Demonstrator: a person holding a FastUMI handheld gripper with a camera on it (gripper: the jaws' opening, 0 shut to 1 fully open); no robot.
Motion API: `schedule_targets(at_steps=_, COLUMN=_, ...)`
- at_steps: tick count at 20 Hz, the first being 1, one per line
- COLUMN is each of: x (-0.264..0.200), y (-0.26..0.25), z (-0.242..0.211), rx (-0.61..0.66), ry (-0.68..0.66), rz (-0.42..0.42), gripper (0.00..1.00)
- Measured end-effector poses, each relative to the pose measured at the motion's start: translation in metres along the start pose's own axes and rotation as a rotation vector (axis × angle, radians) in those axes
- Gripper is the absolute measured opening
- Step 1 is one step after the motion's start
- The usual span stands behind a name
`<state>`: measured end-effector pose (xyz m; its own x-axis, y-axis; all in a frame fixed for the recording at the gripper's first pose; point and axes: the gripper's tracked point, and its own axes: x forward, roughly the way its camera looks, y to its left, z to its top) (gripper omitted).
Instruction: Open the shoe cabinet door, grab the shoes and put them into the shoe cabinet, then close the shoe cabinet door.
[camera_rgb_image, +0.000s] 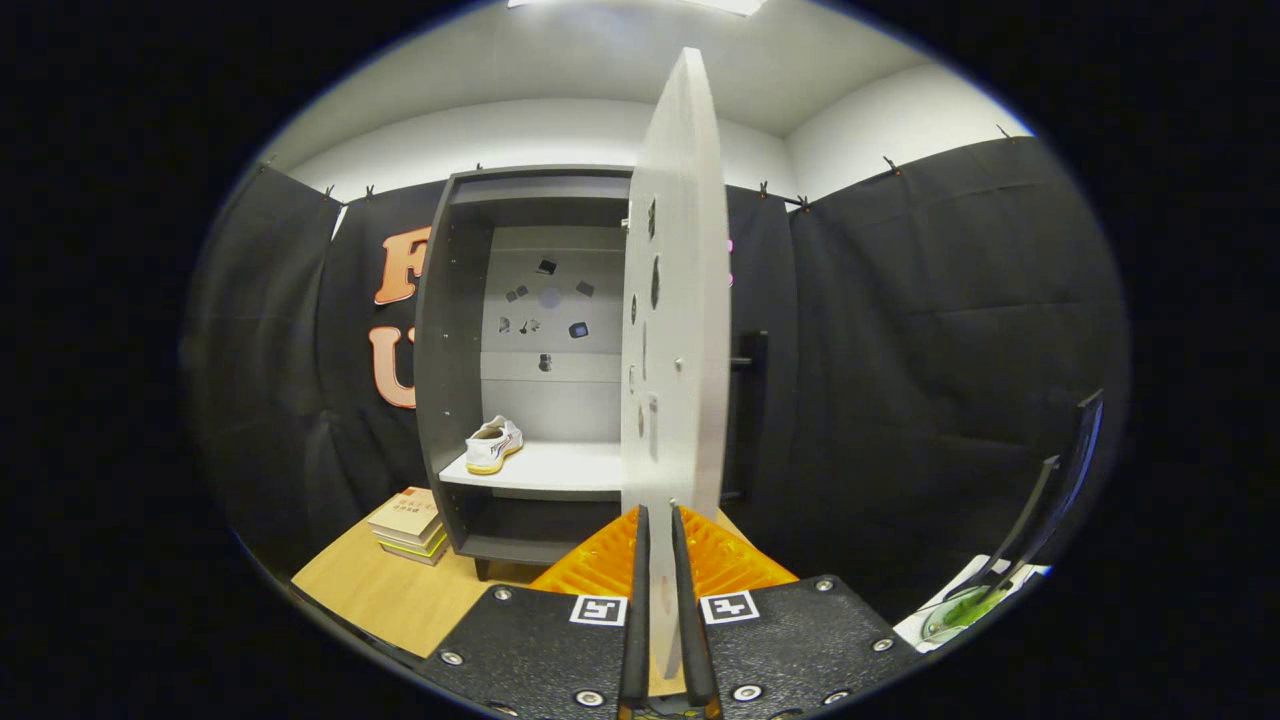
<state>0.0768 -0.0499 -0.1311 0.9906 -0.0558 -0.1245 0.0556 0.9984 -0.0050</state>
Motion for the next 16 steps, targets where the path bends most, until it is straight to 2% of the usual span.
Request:
schedule_targets(at_steps=2, x=-0.002, y=0.019, z=-0.008, rx=-0.004, ry=-0.005, rz=-0.018, gripper=0.16)
schedule_targets(at_steps=4, x=-0.006, y=0.04, z=-0.024, rx=0.015, ry=0.015, rz=-0.009, gripper=0.27)
schedule_targets(at_steps=8, x=-0.008, y=0.077, z=-0.066, rx=0.031, ry=0.087, rz=-0.001, gripper=0.69)
schedule_targets(at_steps=12, x=-0.003, y=0.112, z=-0.107, rx=0.031, ry=0.159, rz=0.045, gripper=0.83)
schedule_targets(at_steps=14, x=-0.001, y=0.118, z=-0.126, rx=0.036, ry=0.173, rz=0.061, gripper=0.93)
schedule_targets(at_steps=16, x=0.011, y=0.129, z=-0.15, rx=0.058, ry=0.199, rz=0.073, gripper=0.94)
